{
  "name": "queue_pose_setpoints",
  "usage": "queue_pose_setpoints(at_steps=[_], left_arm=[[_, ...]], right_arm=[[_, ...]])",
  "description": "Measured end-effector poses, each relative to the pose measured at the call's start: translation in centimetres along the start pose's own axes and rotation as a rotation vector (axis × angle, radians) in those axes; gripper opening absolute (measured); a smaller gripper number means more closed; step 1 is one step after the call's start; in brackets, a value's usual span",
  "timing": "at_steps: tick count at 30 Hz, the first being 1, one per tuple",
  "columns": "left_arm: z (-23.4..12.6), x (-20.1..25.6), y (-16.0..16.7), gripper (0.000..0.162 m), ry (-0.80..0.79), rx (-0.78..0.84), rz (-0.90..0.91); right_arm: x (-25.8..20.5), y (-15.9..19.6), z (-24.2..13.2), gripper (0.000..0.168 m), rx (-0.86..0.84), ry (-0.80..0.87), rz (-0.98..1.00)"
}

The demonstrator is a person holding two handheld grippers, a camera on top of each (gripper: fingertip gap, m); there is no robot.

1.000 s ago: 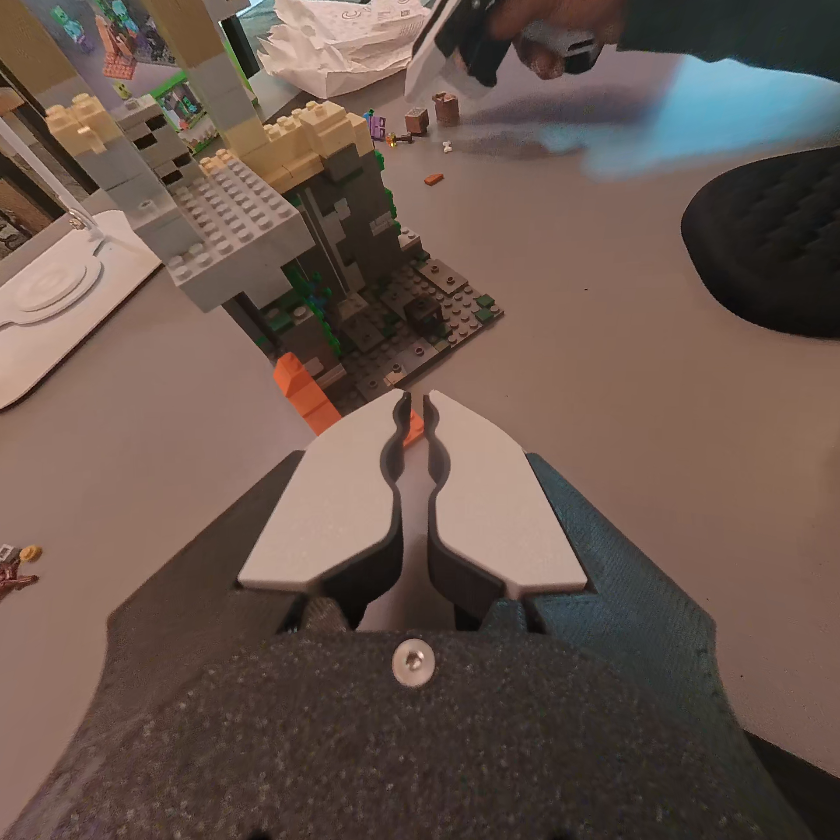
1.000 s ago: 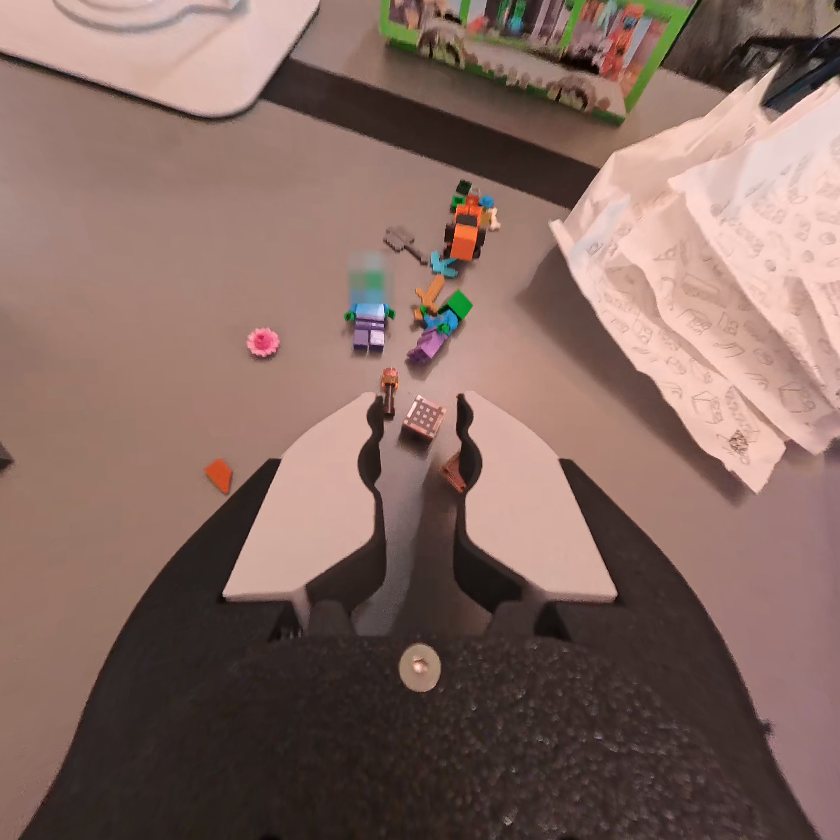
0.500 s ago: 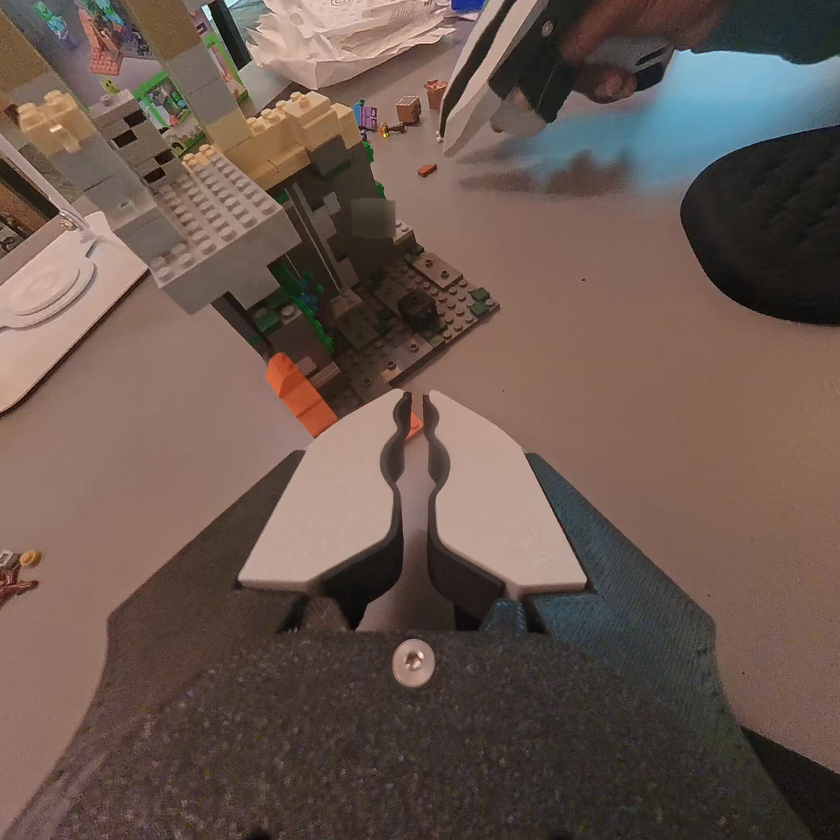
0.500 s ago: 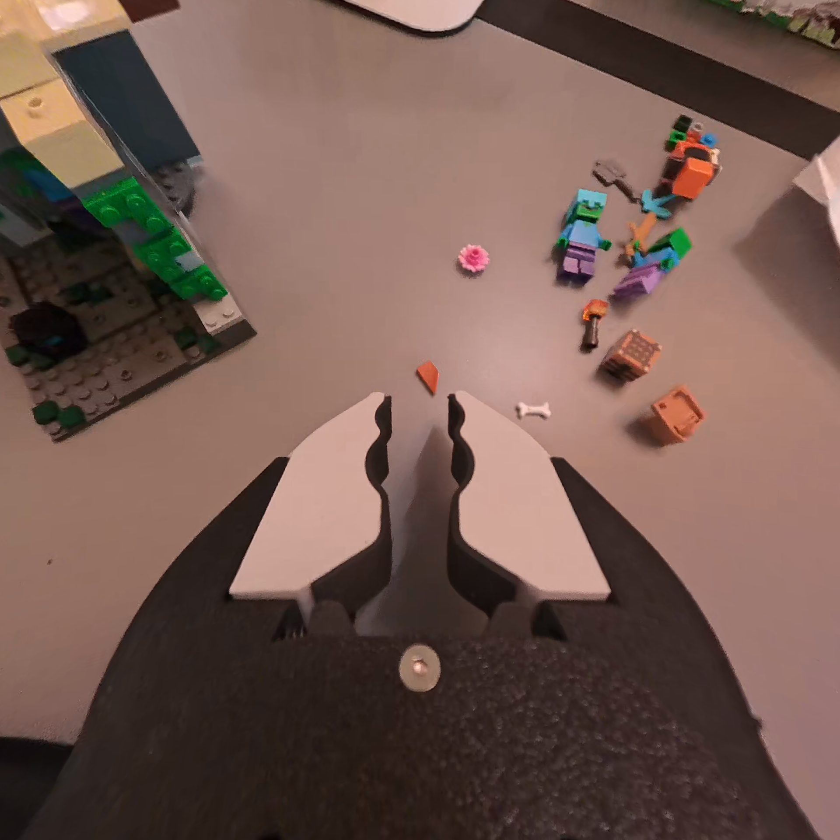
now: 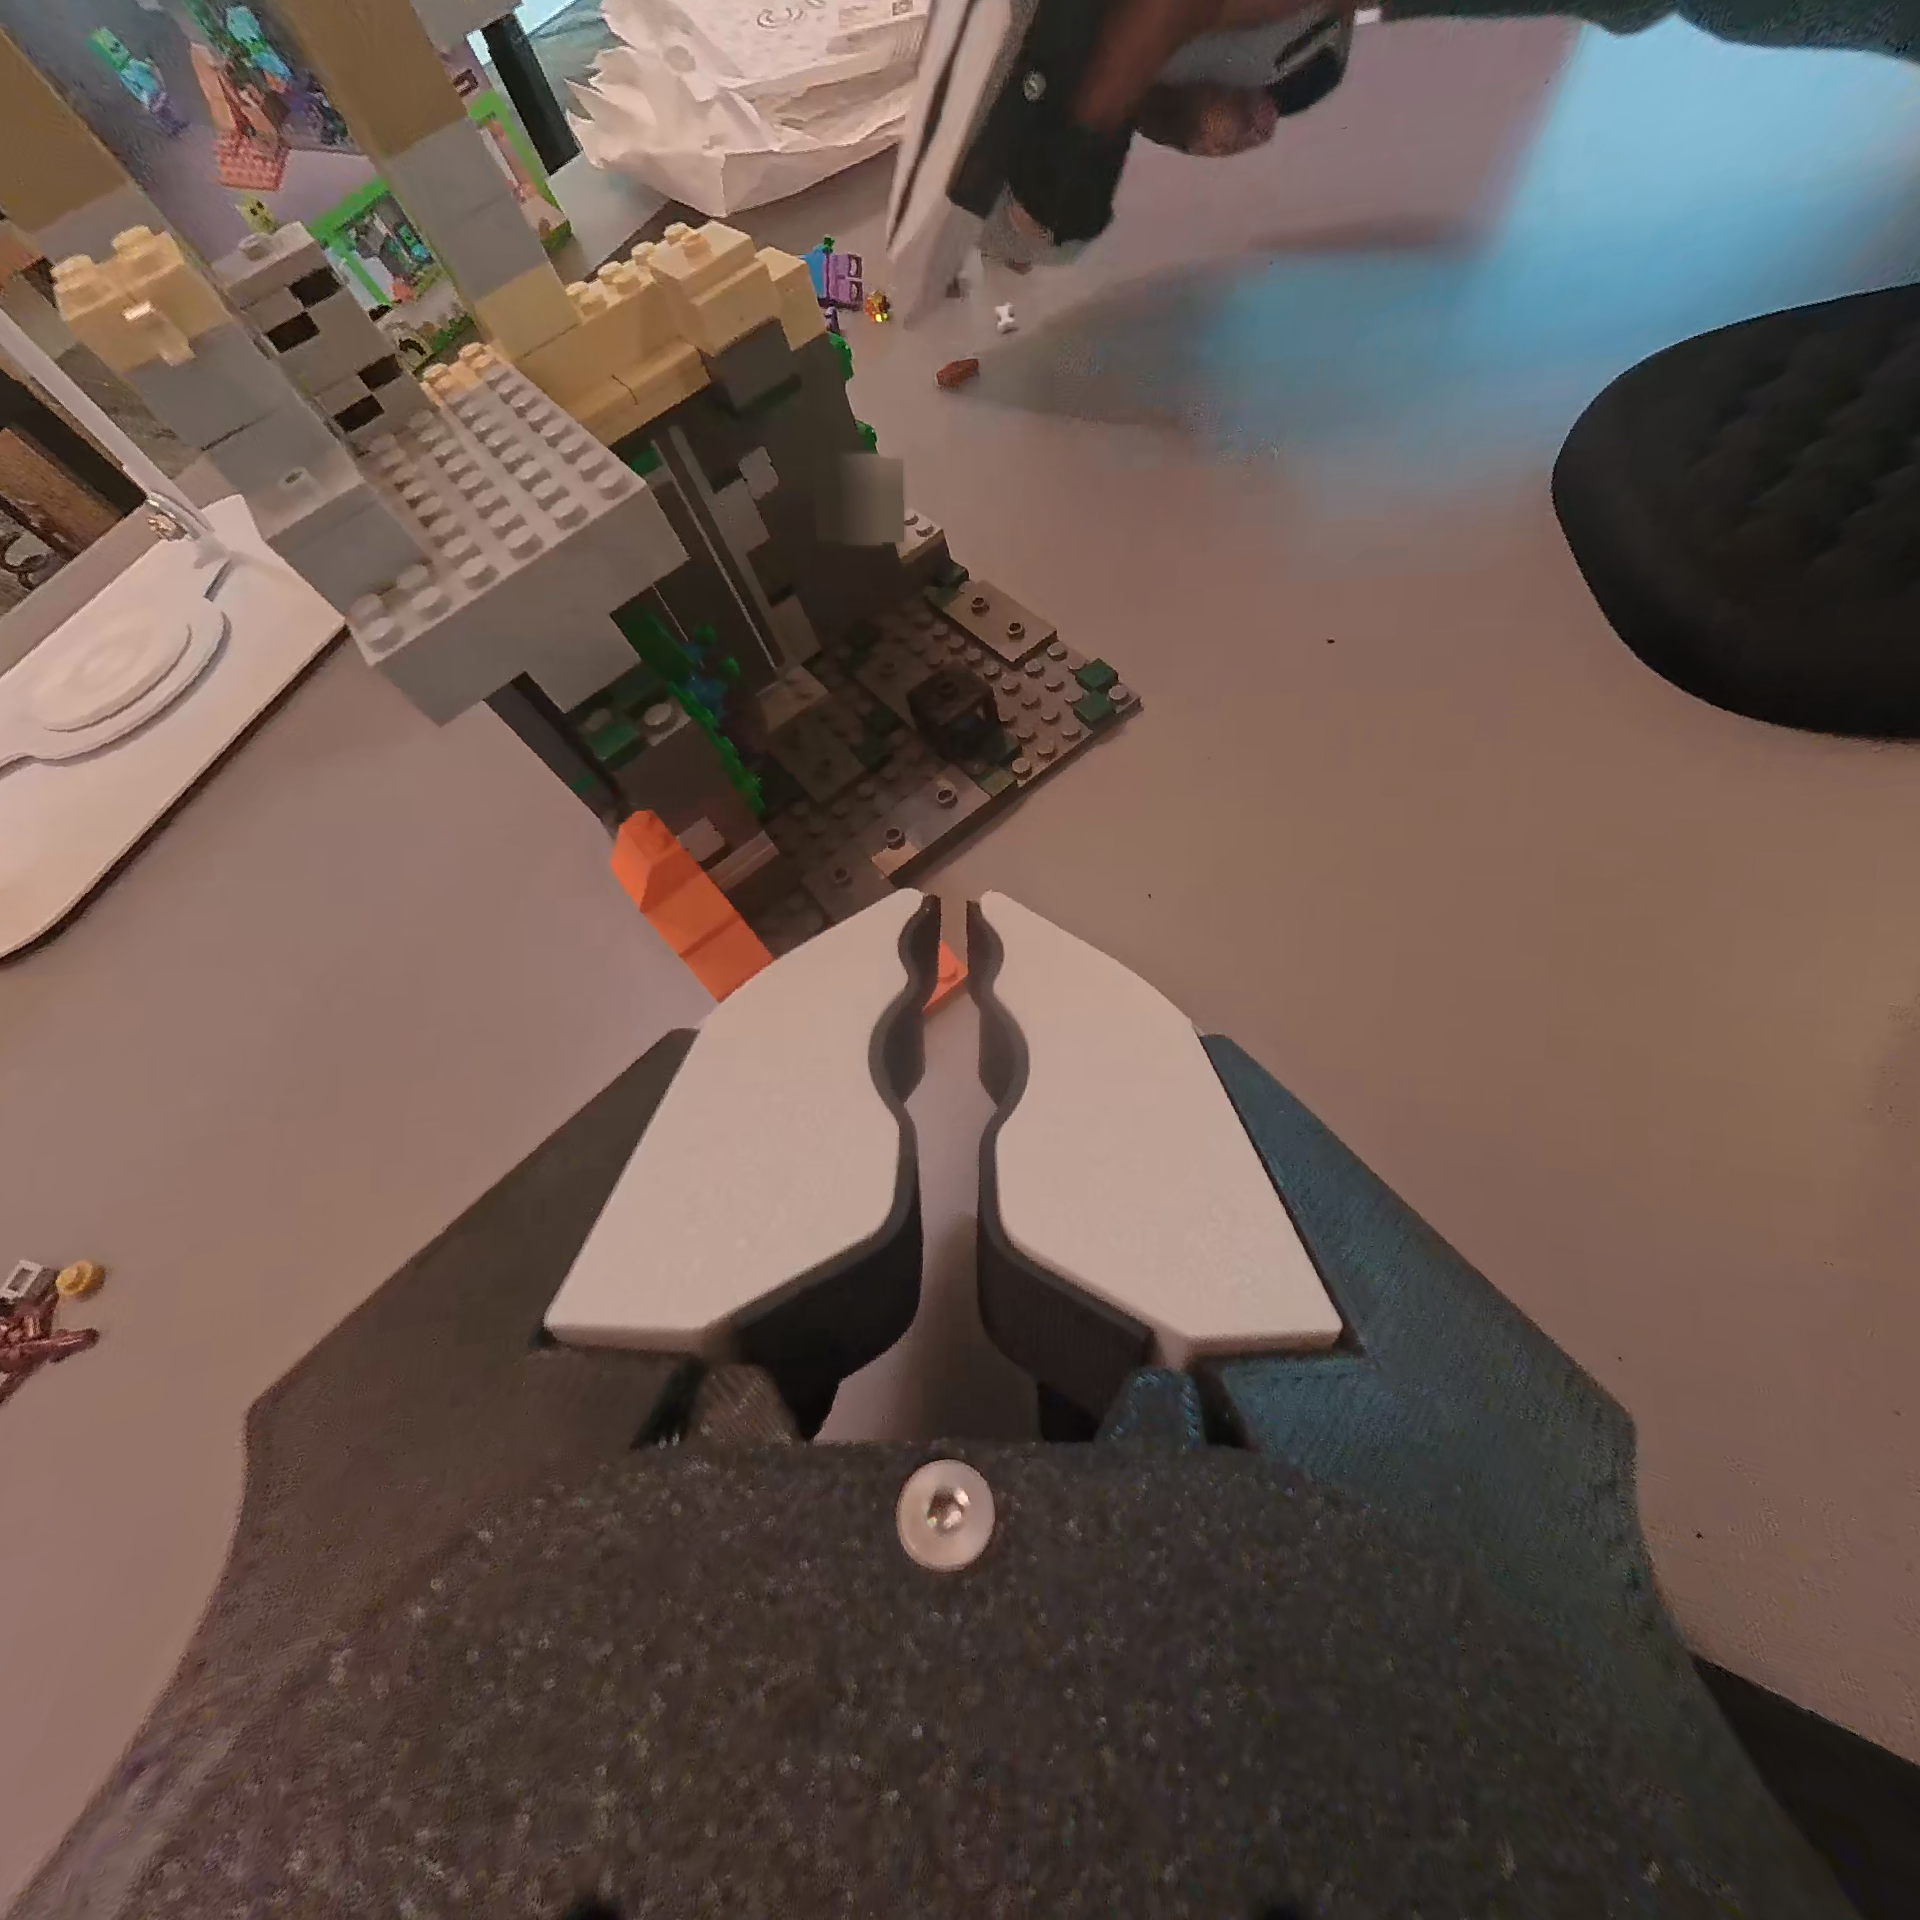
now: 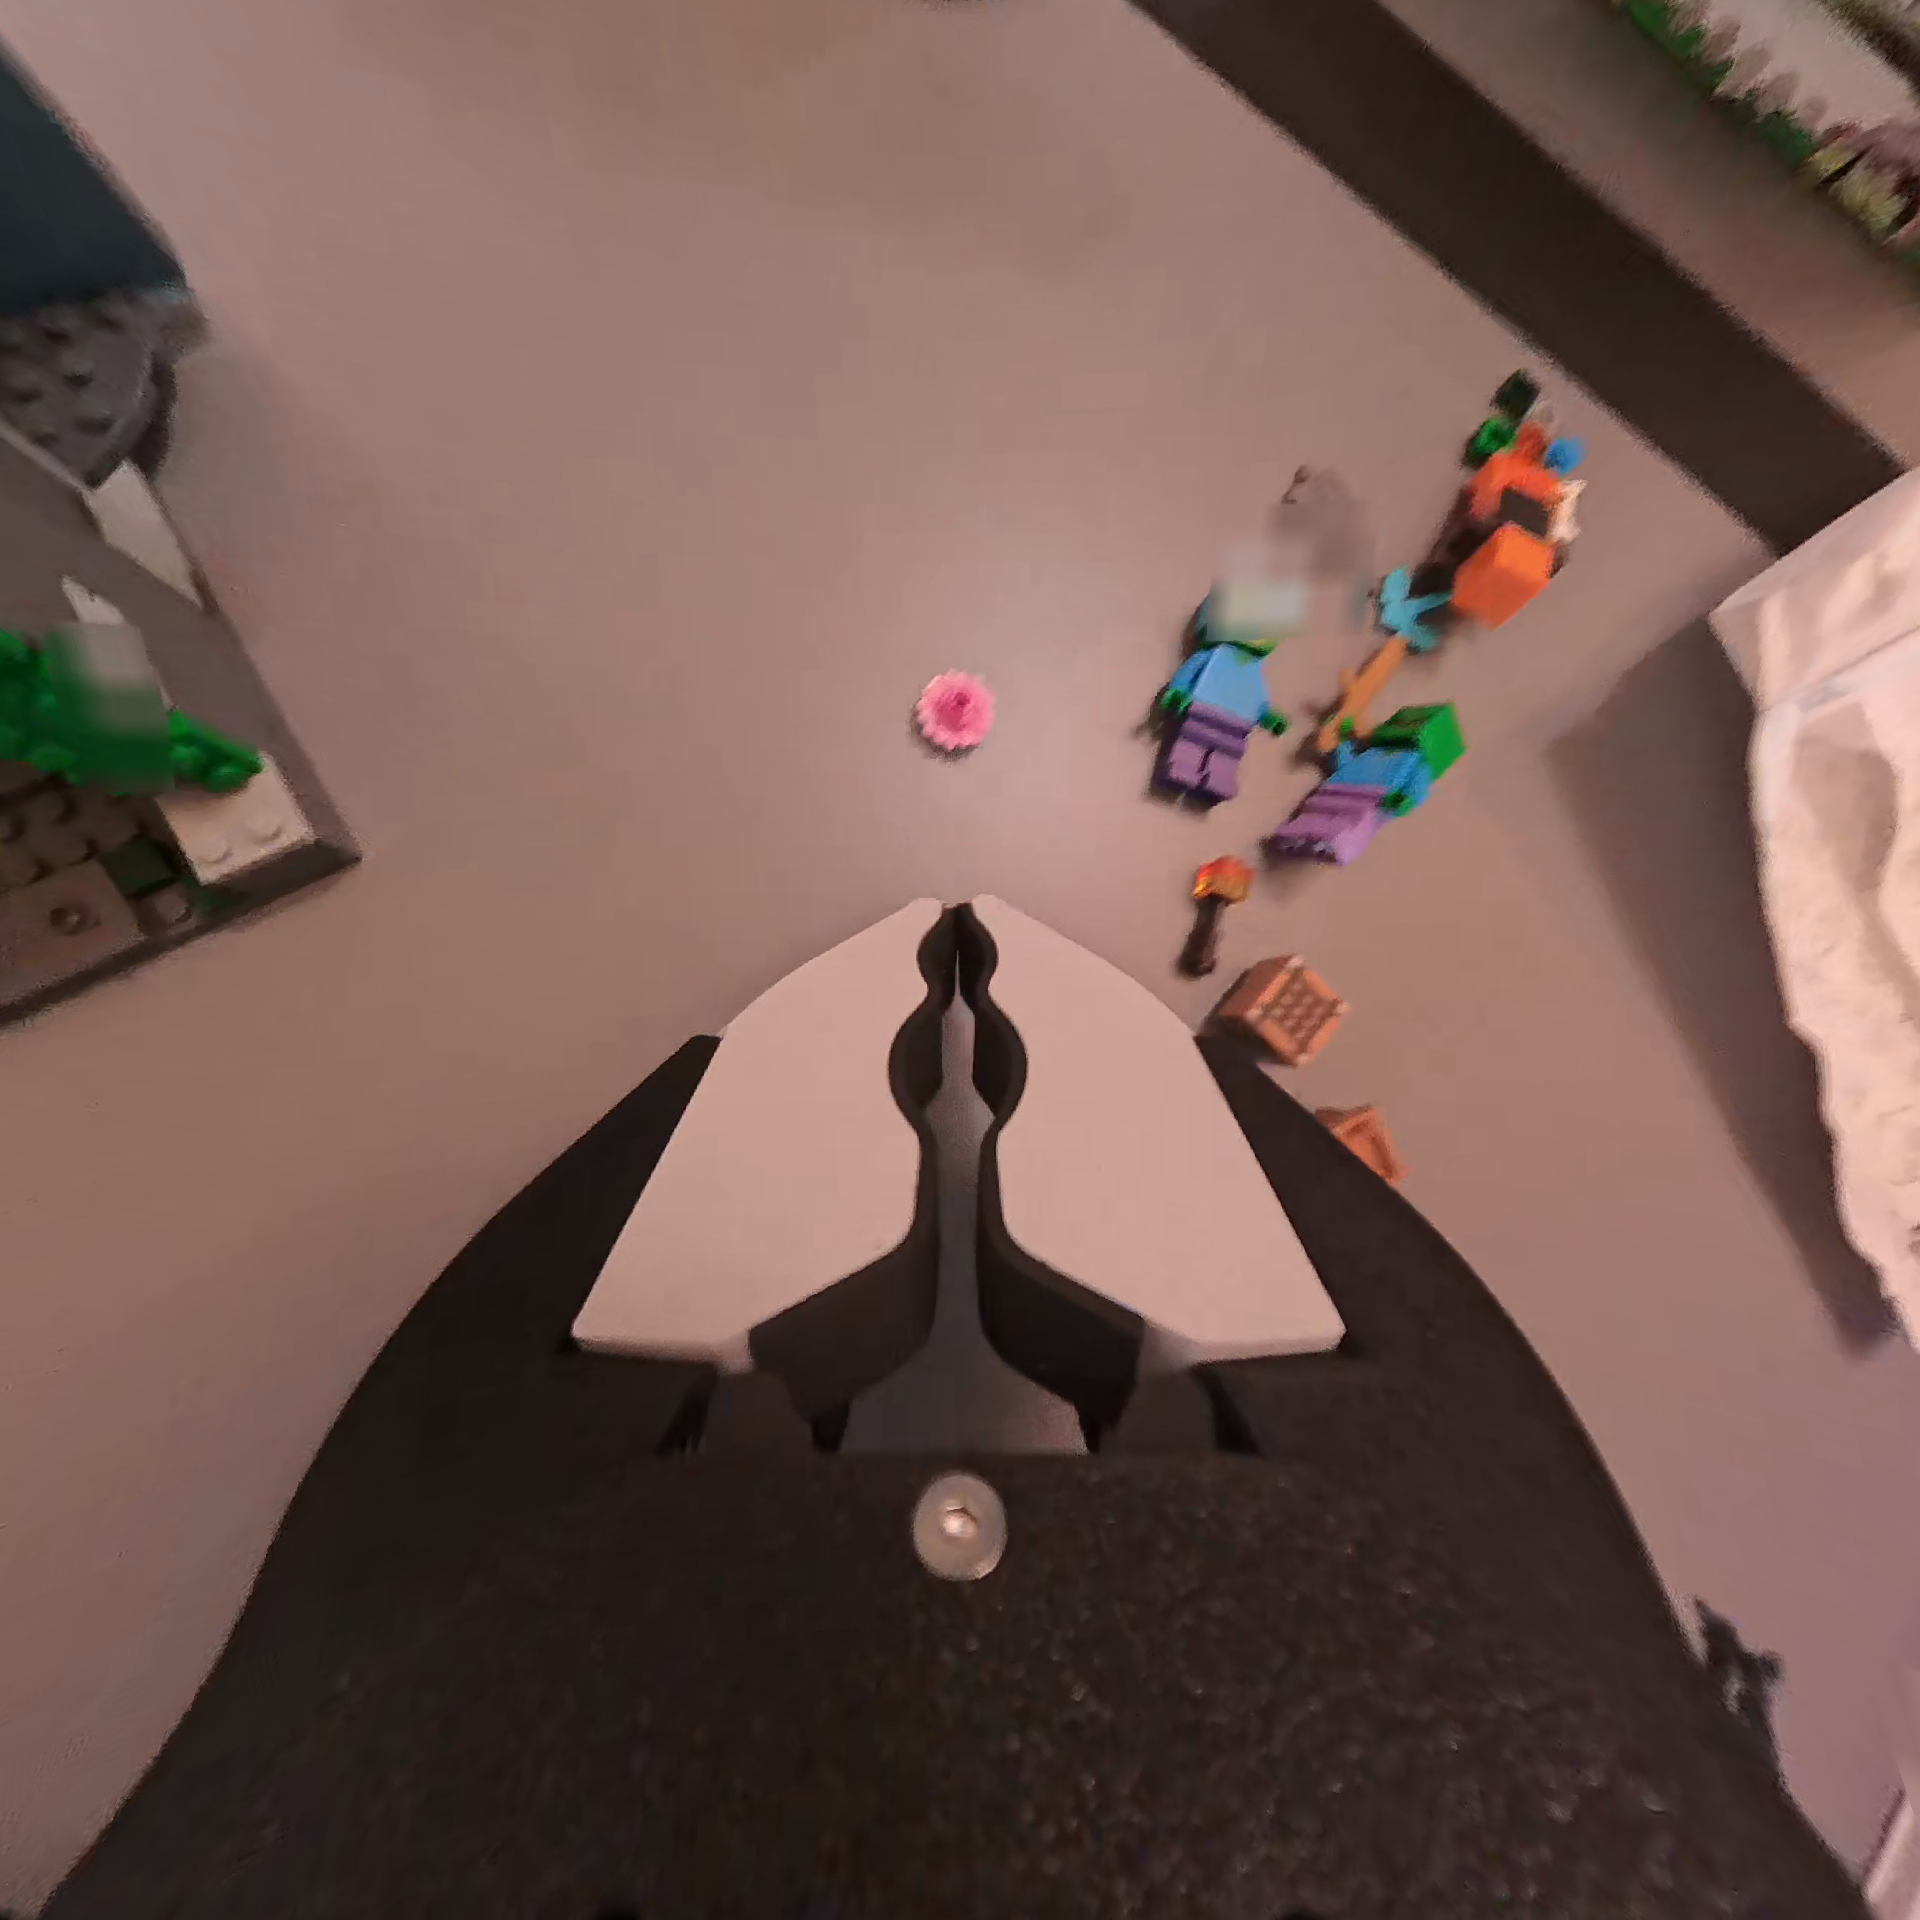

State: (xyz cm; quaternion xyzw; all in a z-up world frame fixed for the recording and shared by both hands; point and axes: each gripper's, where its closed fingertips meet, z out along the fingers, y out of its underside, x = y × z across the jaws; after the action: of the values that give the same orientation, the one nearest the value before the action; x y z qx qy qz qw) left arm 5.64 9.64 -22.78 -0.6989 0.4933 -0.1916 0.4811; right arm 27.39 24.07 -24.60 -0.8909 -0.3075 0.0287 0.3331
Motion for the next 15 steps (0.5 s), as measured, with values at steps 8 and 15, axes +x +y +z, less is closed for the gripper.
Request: queue_pose_setpoints(at_steps=[8, 15], left_arm=[[0.0, -0.1, 0.0, 0.004, -0.001, 0.004, -0.009], [0.1, 0.1, 0.2, 0.004, 0.004, -0.012, 0.012]], right_arm=[[-0.1, 0.3, -0.4, 0.032, -0.127, -0.146, -0.085], [-1.4, 2.0, -0.1, 0.022, -0.177, -0.245, -0.155]])
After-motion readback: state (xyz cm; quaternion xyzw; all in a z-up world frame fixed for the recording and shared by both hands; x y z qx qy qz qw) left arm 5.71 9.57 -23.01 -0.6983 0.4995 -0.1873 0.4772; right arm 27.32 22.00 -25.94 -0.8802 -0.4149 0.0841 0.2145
